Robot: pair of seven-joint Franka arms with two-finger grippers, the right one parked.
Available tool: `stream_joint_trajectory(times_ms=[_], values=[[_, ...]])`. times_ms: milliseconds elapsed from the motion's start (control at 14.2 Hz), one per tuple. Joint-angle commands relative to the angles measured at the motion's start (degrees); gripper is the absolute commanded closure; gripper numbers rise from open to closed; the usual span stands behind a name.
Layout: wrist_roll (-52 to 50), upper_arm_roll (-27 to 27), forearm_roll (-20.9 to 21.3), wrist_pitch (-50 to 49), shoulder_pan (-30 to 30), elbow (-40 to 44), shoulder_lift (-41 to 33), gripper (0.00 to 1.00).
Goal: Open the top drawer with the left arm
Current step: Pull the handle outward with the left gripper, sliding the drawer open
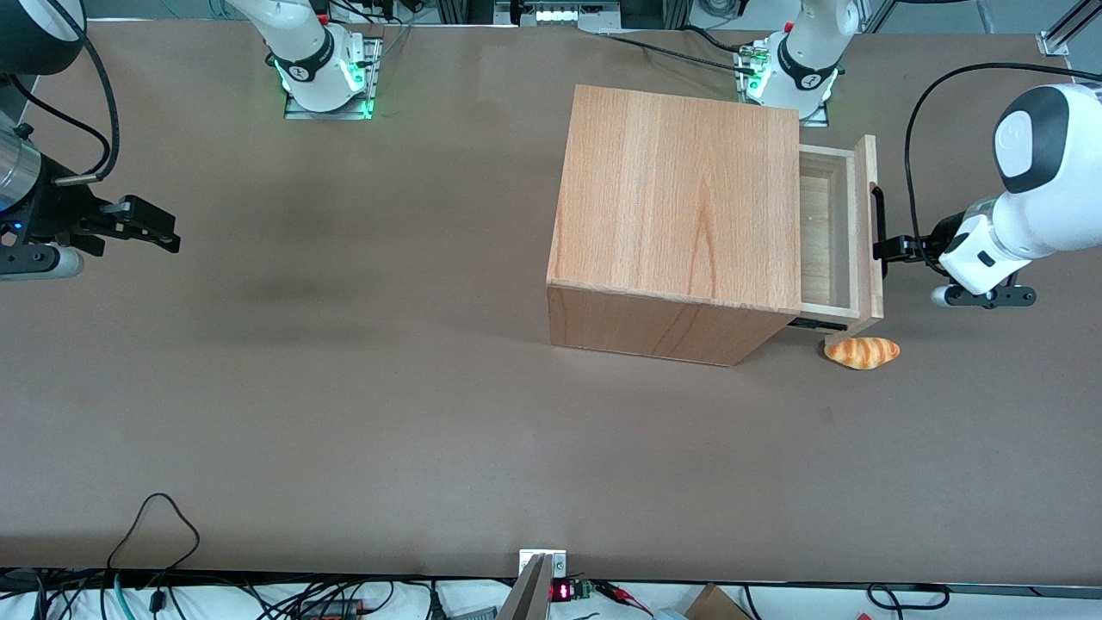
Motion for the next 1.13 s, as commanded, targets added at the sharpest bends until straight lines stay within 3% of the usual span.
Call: stream_joint_trajectory(times_ms=[0, 1058], values=[[-0.57, -0.14, 1.72, 2.46, 1.09, 0.81, 0.89, 0.00], [-0.48, -0.23, 3.13, 6.59, 8.47, 1.69, 3.53, 0.00]])
